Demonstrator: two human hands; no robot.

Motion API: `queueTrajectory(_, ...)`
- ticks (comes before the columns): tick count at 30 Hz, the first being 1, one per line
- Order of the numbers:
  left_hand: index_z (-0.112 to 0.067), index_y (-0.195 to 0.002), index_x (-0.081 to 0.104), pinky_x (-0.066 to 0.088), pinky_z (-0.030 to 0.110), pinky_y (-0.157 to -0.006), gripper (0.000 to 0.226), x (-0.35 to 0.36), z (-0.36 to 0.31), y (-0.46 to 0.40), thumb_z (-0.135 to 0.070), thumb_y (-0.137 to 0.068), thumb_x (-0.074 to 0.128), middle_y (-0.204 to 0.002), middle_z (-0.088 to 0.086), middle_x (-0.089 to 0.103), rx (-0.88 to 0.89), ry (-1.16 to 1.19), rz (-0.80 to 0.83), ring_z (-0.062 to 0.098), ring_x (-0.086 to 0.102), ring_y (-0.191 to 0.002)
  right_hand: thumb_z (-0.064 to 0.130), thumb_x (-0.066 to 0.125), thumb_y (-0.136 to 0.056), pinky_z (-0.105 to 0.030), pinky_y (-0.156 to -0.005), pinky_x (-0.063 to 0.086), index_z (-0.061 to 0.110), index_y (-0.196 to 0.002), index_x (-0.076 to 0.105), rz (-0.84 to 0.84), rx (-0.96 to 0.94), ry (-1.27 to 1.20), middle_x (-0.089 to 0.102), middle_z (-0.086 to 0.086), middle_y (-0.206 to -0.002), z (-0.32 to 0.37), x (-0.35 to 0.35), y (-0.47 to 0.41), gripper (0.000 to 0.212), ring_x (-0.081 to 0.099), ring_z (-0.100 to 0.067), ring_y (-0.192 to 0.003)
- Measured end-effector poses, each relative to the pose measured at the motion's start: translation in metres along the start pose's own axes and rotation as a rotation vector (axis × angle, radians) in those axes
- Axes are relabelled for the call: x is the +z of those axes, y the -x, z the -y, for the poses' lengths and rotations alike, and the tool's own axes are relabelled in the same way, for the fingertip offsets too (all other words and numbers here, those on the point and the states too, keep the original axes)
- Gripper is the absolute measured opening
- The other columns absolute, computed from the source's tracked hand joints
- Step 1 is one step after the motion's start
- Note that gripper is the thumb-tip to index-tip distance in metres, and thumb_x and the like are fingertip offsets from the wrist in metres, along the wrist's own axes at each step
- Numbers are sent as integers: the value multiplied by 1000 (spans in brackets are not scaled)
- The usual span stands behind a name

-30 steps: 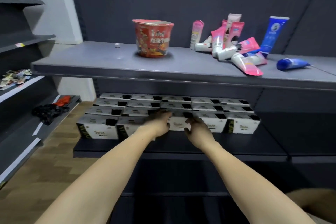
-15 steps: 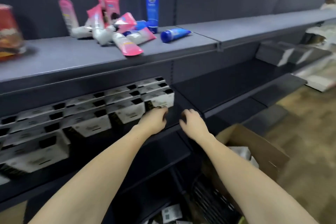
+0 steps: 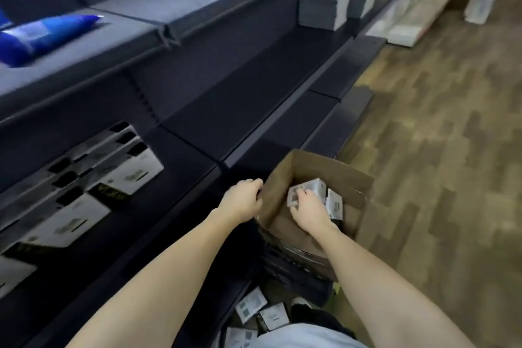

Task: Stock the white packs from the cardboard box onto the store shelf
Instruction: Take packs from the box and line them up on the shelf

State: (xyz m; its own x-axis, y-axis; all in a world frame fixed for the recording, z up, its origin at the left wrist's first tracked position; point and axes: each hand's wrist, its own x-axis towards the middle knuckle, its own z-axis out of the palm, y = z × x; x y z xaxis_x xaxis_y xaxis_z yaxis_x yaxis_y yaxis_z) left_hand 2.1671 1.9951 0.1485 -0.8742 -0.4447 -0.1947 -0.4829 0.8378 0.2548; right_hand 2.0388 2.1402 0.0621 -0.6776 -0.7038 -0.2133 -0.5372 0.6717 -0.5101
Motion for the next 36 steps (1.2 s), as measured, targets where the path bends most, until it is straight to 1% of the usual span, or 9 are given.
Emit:
queueTrajectory(2, -17, -120, 54, 54, 43, -79, 27, 13, -16, -21, -22, -94, 51, -112, 2, 58, 8, 9, 38, 25, 59, -96, 24, 51, -97, -37, -82, 49, 11, -123, 55, 23, 68, -23, 54, -8, -124, -24, 5, -10, 29, 53, -27, -110)
queueTrajectory(5, -19, -117, 54, 53, 40, -82, 26, 37, -35, -49, -25, -92, 54, -113, 1, 57, 12, 23, 98, 25, 58, -102, 25, 54, -96, -37, -84, 50, 11, -131, 51, 61, 143, -48, 53, -9, -129, -55, 18, -25, 38, 54, -28, -114)
queueTrajectory(12, -17, -125, 54, 50, 41, -89, 33, 96, -70, -100, -22, -93, 53, -118, 4, 57, -14, 60, 236, 25, 53, -112, 28, 54, -97, -42, -98, 46, 7, -142, 40, 176, 336, -92, 44, -16, -141, -121, 48, -57, 52, 46, -36, -127)
queueTrajectory(15, -14, -128, 54, 50, 41, -88, 37, 121, -80, -115, -19, -92, 51, -124, 6, 57, -28, 54, 293, 27, 52, -115, 27, 52, -98, -43, -100, 43, 5, -138, 42, 190, 421, -92, 41, -18, -141, -143, 63, -71, 46, 43, -38, -127)
queueTrajectory(23, -12, -128, 52, 50, 44, -90, 36, 158, -83, -140, -17, -93, 50, -125, 8, 57, -124, 85, 398, 28, 52, -117, 35, 60, -95, -47, -104, 37, 6, -147, 30, 191, 703, -183, 35, -19, -144, -163, 97, -107, 67, 39, -39, -130)
queueTrajectory(27, -12, -128, 53, 51, 44, -89, 35, 166, -77, -142, -18, -93, 50, -124, 9, 57, -180, 114, 416, 27, 54, -114, 37, 76, -84, -47, -107, 36, 4, -153, 15, 208, 859, -294, 32, -20, -151, -168, 113, -120, 98, 36, -38, -135)
queueTrajectory(31, -13, -125, 54, 51, 44, -87, 33, 168, -70, -142, -18, -92, 50, -118, 7, 56, -237, 131, 400, 28, 55, -111, 44, 88, -69, -49, -110, 33, 2, -154, 10, 253, 946, -336, 30, -21, -153, -170, 117, -130, 123, 33, -39, -139)
queueTrajectory(33, -13, -122, 54, 51, 42, -87, 31, 168, -65, -140, -18, -92, 51, -117, 6, 56, -253, 134, 391, 27, 53, -110, 46, 88, -69, -50, -111, 33, 2, -154, 10, 248, 974, -326, 30, -22, -154, -173, 118, -133, 123, 33, -38, -139)
queueTrajectory(36, -13, -124, 54, 50, 40, -88, 32, 165, -60, -135, -18, -93, 52, -120, 6, 56, -259, 148, 370, 26, 53, -112, 48, 87, -68, -49, -110, 36, 2, -150, 22, 230, 1003, -331, 33, -22, -152, -173, 119, -134, 115, 37, -37, -137)
